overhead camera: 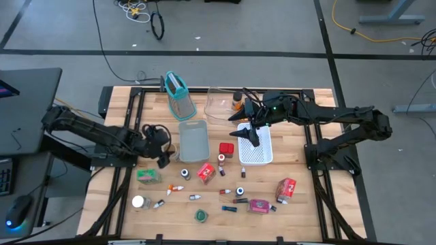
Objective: Pick & Place Kitchen Items
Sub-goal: Put the gold seasoning bottle into the transparent bin, then put the red seasoning can into the transparent bin
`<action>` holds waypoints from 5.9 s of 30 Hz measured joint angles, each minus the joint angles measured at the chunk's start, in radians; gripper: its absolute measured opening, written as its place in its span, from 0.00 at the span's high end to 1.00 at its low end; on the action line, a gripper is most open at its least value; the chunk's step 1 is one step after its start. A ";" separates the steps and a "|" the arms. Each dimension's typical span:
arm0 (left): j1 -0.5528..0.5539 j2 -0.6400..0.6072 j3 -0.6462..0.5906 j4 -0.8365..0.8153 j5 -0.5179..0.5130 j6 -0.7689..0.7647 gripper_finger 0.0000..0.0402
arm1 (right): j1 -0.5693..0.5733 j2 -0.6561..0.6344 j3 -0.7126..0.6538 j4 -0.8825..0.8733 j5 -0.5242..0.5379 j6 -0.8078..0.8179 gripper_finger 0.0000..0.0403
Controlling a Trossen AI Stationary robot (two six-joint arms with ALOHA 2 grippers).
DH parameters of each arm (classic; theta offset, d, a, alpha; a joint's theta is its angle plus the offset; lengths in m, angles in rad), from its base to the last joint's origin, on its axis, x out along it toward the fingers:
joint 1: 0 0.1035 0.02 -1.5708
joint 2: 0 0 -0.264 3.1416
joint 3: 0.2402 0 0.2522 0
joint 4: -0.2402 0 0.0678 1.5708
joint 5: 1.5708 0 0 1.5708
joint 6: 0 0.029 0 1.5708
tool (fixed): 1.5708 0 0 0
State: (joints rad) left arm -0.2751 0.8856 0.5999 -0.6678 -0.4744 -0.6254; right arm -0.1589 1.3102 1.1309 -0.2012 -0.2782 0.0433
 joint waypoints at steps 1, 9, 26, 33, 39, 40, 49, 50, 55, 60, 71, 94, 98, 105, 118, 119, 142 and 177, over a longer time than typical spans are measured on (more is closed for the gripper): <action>0.004 0.000 0.000 0.000 0.000 0.001 0.20 | 0.000 0.000 0.000 0.000 0.000 0.000 0.23; 0.008 0.001 0.000 0.001 0.068 -0.031 0.12 | 0.000 0.000 0.000 0.000 0.000 0.000 0.23; 0.007 0.237 0.002 0.043 0.110 0.060 0.15 | 0.000 0.000 0.000 0.053 -0.002 0.045 0.23; 0.009 0.257 0.002 0.063 0.113 0.035 0.26 | 0.000 0.000 0.000 -0.081 0.000 0.008 0.23; 0.009 0.257 0.016 0.040 0.121 -0.027 0.28 | 0.000 0.000 0.000 -0.239 0.018 0.002 0.23; 0.009 0.258 0.022 0.035 0.119 -0.027 0.28 | 0.000 0.000 0.000 -0.267 0.027 0.007 0.23; 0.009 0.257 0.211 -0.118 -0.002 -0.017 0.28 | 0.022 0.000 -0.050 -0.329 0.182 0.002 0.23; 0.009 0.257 0.245 -0.152 -0.027 -0.017 0.28 | 0.024 0.000 -0.066 -0.321 0.195 -0.016 0.23; 0.062 0.257 0.411 -0.181 -0.131 0.051 0.28 | 0.026 0.000 -0.165 -0.241 0.211 -0.055 0.23; 0.167 0.282 0.500 0.049 -0.081 0.290 0.28 | 0.006 0.000 -0.178 -0.231 0.218 -0.131 0.23; 0.438 0.533 0.505 0.605 0.106 0.604 0.28 | -0.008 0.000 -0.179 -0.234 0.345 -0.126 0.23; 0.776 1.038 0.770 0.406 0.219 0.717 0.27 | -0.008 0.000 -0.179 -0.224 0.471 -0.103 0.23; 0.792 1.064 0.773 0.413 0.292 0.748 0.26 | -0.008 0.000 -0.179 -0.224 0.470 -0.075 0.23; 0.779 1.065 0.771 0.420 0.276 0.840 0.17 | -0.008 0.000 -0.179 -0.225 0.470 -0.051 0.23; 0.727 1.031 0.774 0.447 0.151 0.894 0.14 | -0.008 -0.001 -0.179 -0.192 0.470 -0.051 0.23; 0.714 1.020 0.778 0.437 0.128 0.905 0.14 | -0.008 -0.001 -0.179 -0.189 0.470 -0.051 0.23; 0.283 0.311 0.541 0.150 0.383 0.611 0.15 | -0.008 -0.001 -0.179 -0.154 0.469 -0.057 0.23; 0.017 0.163 0.080 0.684 0.224 0.560 0.15 | 0.037 0.034 -0.178 0.082 0.194 -0.038 0.23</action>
State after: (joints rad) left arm -0.2584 1.0481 0.6796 0.0162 -0.2508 -0.0654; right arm -0.1219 1.3443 0.9531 -0.1192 -0.0843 0.0053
